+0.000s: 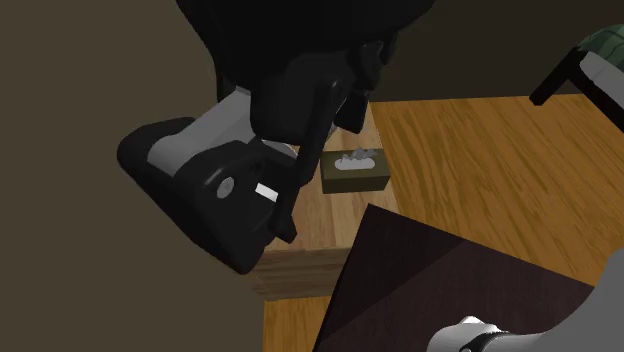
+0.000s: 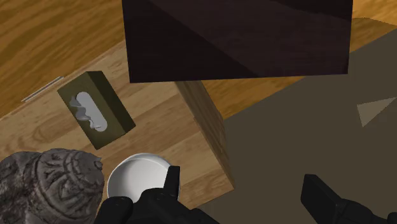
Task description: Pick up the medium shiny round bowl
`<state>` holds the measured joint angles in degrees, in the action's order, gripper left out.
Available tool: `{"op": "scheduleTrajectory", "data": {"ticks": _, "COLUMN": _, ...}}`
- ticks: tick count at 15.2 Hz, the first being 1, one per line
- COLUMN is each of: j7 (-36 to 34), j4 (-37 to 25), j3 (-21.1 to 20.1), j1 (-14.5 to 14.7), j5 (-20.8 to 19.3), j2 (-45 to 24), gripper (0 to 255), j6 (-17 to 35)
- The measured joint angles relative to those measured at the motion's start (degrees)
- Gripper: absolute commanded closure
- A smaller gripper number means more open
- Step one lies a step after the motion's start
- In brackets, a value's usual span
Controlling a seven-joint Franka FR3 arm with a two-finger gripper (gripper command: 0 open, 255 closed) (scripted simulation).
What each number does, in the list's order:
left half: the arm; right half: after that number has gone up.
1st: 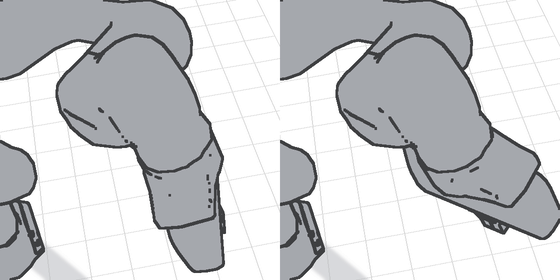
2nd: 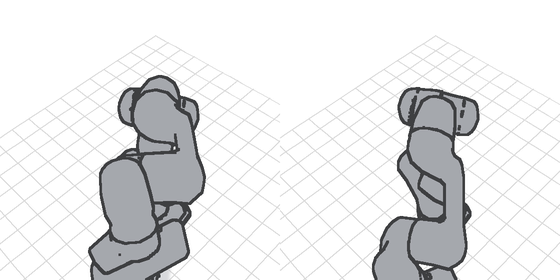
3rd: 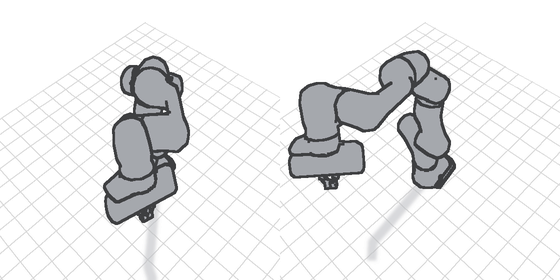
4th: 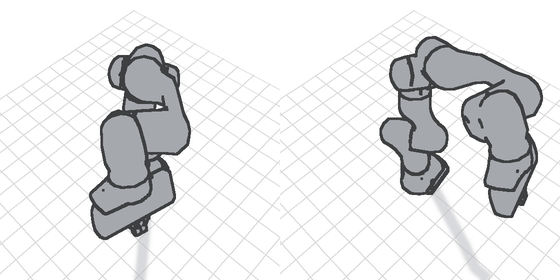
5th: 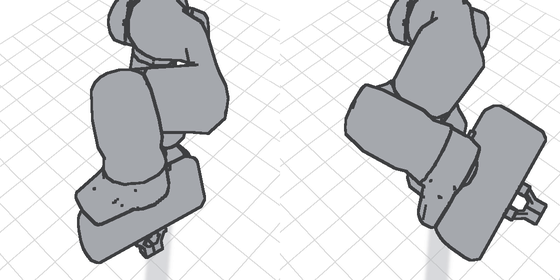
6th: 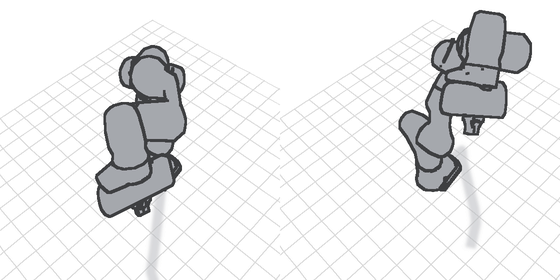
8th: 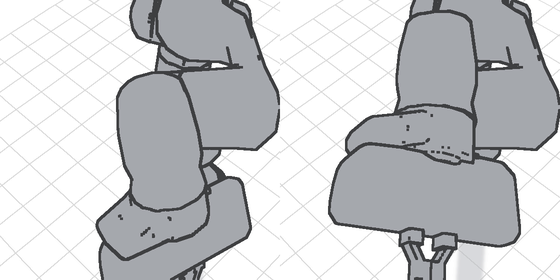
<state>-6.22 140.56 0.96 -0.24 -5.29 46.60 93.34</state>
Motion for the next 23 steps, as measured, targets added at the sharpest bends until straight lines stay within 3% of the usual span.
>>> {"op": "scheduleTrajectory", "data": {"ticks": 3, "j7": 0.33, "j4": 1.26, "j3": 0.52, "j1": -0.17, "j5": -0.43, "j2": -1.31, "gripper": 0, "j6": 2.60}}
{"op": "scheduleTrajectory", "data": {"ticks": 9, "j7": 1.43, "j4": 5.83, "j3": 2.54, "j1": -0.81, "j5": -2.08, "j2": -8.58, "gripper": 0, "j6": 14.90}}
{"op": "scheduleTrajectory", "data": {"ticks": 17, "j7": 3.16, "j4": 7.59, "j3": 5.52, "j1": -1.77, "j5": -4.03, "j2": -23.33, "gripper": 0, "j6": 32.16}}
{"op": "scheduleTrajectory", "data": {"ticks": 23, "j7": 5.15, "j4": 4.58, "j3": 7.62, "j1": -2.36, "j5": -4.19, "j2": -37.63, "gripper": 0, "j6": 44.13}}
